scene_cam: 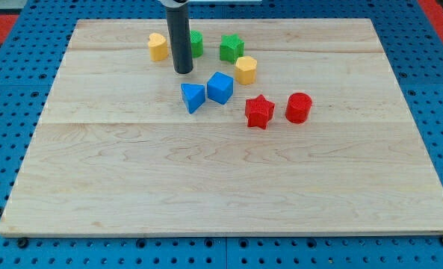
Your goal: Move the yellow heart towards the top left of the board
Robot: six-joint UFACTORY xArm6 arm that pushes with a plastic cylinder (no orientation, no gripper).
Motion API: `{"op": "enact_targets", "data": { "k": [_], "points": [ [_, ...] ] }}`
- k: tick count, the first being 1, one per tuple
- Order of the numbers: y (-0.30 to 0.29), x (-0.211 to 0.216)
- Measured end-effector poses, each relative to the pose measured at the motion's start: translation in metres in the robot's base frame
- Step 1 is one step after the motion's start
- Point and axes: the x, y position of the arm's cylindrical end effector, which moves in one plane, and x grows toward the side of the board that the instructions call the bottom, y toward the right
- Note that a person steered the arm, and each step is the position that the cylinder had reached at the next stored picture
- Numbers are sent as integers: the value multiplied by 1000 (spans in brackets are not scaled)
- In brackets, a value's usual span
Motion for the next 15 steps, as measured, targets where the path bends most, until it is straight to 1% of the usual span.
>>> {"op": "enact_targets", "data": {
  "k": [2,3,4,5,6,7,8,9,10,12,13,14,15],
  "points": [
    [0,-2],
    [0,-37],
    [-22,-38],
    [-66,-51],
    [-70,-87],
    [-47,-85],
    [-58,-108],
    [-97,-127],
    [-140,-110],
    [-66,-105],
    [-98,-99],
    [-74,-97],
    [-68,-84]
  ]
}}
